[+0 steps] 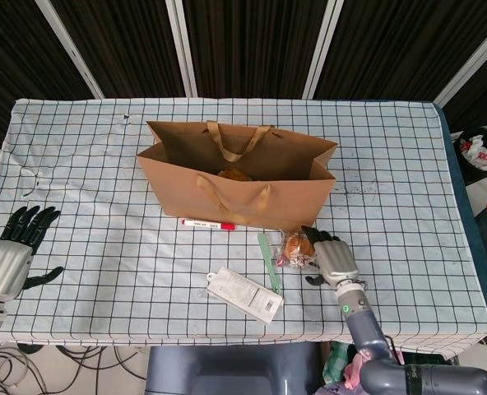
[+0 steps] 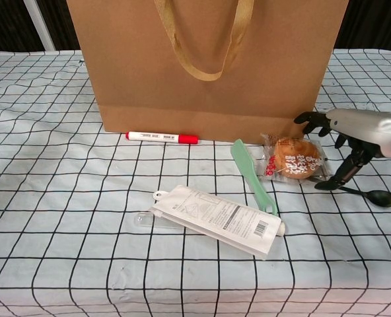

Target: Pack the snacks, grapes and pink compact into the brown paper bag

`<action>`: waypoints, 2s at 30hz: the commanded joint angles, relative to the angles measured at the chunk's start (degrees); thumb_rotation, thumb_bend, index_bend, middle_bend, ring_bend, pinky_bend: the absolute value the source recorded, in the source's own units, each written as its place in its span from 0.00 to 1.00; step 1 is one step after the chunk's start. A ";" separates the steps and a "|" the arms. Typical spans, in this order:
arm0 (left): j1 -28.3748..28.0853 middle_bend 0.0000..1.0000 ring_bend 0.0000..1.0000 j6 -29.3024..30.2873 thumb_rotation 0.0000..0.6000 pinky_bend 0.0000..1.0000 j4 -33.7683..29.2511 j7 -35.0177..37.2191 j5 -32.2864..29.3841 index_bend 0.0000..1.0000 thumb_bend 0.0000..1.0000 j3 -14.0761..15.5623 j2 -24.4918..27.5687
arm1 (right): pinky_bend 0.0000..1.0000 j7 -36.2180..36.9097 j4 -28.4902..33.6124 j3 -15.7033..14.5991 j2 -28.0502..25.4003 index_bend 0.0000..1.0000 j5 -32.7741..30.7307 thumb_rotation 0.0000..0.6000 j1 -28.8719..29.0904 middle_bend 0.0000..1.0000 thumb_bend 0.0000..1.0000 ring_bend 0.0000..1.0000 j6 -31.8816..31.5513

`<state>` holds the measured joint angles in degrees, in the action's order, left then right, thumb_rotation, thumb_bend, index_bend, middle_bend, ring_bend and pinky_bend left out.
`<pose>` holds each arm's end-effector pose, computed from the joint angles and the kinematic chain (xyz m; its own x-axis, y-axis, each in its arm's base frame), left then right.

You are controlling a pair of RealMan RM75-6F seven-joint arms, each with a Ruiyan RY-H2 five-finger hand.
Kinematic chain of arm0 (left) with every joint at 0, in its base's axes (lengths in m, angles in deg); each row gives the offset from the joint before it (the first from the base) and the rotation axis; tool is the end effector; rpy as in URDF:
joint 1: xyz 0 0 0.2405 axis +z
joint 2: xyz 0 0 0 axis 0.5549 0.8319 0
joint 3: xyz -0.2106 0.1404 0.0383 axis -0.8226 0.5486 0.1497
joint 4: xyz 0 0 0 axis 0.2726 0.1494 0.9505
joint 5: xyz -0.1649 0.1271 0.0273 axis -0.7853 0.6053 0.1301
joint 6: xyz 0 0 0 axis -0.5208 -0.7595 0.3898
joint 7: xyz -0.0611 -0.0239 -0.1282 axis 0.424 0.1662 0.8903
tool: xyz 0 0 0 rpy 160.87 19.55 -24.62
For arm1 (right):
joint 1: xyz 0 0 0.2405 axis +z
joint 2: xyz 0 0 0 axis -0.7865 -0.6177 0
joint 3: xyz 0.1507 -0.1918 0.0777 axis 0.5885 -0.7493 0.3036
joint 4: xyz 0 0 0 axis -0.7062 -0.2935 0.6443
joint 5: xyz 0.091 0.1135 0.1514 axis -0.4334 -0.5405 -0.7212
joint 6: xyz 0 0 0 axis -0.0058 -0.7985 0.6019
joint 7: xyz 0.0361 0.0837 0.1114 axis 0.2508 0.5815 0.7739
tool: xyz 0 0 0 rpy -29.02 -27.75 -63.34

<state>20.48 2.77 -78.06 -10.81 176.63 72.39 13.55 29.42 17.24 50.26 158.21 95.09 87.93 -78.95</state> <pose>-0.2955 0.2230 0.1465 0.4198 -0.0524 0.9061 0.8717 -0.2547 -0.4186 -0.1722 -0.2850 -0.0025 0.3675 -0.3837 0.8472 -0.9279 -0.0895 0.3620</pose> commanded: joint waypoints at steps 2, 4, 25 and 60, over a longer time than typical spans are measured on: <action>0.00 0.06 0.00 -0.08 1.00 0.00 0.01 -0.03 -0.18 0.06 0.12 -0.09 -0.05 | 0.23 -0.71 -2.38 -0.27 1.97 0.06 0.38 1.00 0.47 0.11 0.11 0.13 -0.44; -0.02 0.06 0.00 -0.17 1.00 0.00 -0.01 -0.06 -0.20 0.06 0.12 -0.09 -0.06 | 0.23 -0.83 -3.04 -0.32 2.54 0.07 0.50 1.00 0.57 0.12 0.12 0.14 -0.47; 0.03 0.06 0.00 -0.45 1.00 0.00 -0.18 -0.13 -0.75 0.06 0.12 -0.34 -0.15 | 0.27 4.22 -9.37 1.32 8.84 0.37 6.07 1.00 0.03 0.35 0.33 0.36 -2.09; -0.12 0.06 0.00 -1.29 1.00 0.00 -0.61 -0.94 -1.29 0.06 0.12 -0.47 -0.59 | 0.27 20.99 8.66 22.68 -12.53 0.43 24.15 1.00 -6.34 0.33 0.33 0.36 -21.92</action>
<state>20.36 1.49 -78.67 -11.74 175.36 71.92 12.96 52.11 26.91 71.26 145.97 120.31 79.01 -103.27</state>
